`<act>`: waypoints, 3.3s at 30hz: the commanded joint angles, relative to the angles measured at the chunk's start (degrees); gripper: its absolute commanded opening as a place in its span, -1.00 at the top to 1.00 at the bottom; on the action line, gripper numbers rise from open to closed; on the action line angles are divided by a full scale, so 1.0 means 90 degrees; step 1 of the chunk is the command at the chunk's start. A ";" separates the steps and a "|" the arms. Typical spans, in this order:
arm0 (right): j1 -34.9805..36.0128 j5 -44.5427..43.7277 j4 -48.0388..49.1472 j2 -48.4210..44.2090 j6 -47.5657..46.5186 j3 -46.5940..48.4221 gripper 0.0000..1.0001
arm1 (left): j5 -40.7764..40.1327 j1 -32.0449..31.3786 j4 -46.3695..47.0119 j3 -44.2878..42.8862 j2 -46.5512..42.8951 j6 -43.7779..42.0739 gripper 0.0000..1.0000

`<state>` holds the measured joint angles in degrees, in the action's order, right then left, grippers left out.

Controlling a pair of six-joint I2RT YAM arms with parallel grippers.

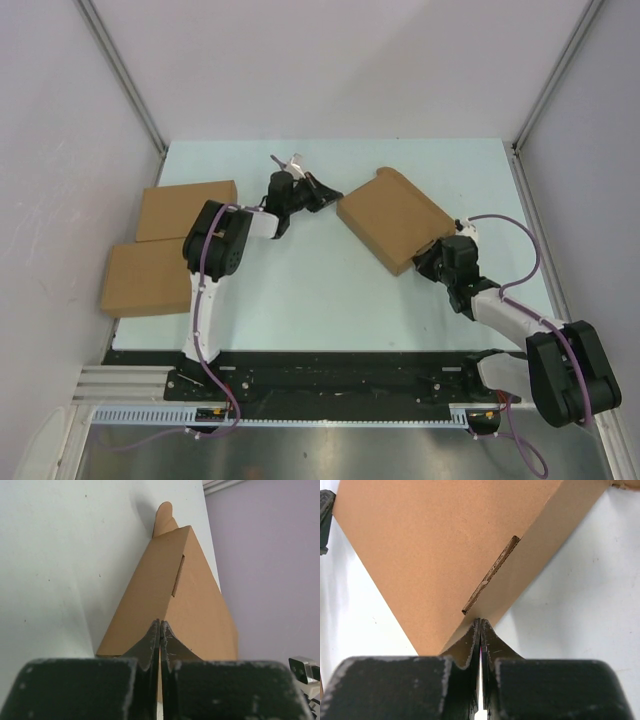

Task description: Fold the paper box

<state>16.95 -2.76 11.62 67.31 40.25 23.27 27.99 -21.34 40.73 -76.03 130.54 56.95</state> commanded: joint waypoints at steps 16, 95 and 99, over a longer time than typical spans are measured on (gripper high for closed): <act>0.0333 -0.0396 -0.0763 -0.0839 -0.0732 0.1038 0.86 | -0.0375 0.0145 -0.0981 0.0030 -0.1359 -0.0683 0.99; 0.2071 -0.0903 -0.0714 0.2951 -0.2324 0.3118 0.92 | -0.0170 0.0282 -0.1869 -0.0634 -0.0901 -0.1142 0.99; 0.2364 -0.0972 -0.0754 0.3097 -0.2334 0.3118 0.92 | -0.0161 0.0282 -0.1869 -0.0615 -0.0921 -0.1142 0.99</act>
<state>34.98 -11.66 7.42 92.55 19.81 50.39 25.67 -19.29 22.00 -82.15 125.25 47.88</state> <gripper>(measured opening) 0.046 0.003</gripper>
